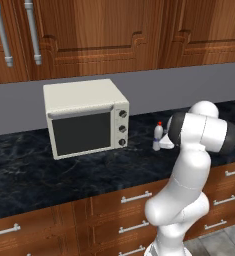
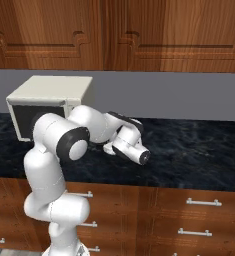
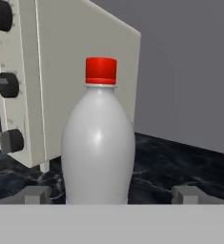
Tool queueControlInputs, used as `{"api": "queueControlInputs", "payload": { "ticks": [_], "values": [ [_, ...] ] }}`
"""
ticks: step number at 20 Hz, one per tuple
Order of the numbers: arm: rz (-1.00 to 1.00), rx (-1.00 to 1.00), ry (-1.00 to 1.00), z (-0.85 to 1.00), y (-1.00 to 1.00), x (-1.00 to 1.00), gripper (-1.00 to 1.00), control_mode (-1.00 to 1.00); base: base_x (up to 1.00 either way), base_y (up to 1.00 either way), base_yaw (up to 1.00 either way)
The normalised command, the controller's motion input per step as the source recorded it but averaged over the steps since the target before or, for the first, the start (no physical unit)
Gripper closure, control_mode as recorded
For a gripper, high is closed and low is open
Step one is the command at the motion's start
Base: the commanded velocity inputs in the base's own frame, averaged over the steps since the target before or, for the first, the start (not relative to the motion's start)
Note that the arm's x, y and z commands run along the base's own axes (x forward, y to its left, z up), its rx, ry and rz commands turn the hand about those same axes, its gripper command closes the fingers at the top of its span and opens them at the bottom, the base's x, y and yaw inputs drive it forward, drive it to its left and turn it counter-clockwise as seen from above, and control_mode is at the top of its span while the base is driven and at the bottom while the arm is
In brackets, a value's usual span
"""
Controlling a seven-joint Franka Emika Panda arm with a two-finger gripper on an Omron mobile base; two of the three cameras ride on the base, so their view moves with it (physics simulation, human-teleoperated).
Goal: Take the bottled waters from the counter and place them in the freezer to freeze. Close the freezer door after placing the bottles.
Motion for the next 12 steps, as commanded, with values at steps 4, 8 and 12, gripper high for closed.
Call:
{"api": "queueControlInputs", "payload": {
  "ticks": [4, 8, 12],
  "values": [
    [0.0, 0.0, 0.0, 0.0, 0.16, 0.01, -1.0, -1.0, 0.0, 0.0, 0.0],
    [0.0, 0.0, 0.0, 0.0, 0.1, 0.03, -1.0, -1.0, 0.0, 0.0, 0.0],
    [0.0, 0.0, 0.0, 0.0, 0.13, 0.08, -1.0, -1.0, 0.0, 0.0, 0.0]
  ]
}}
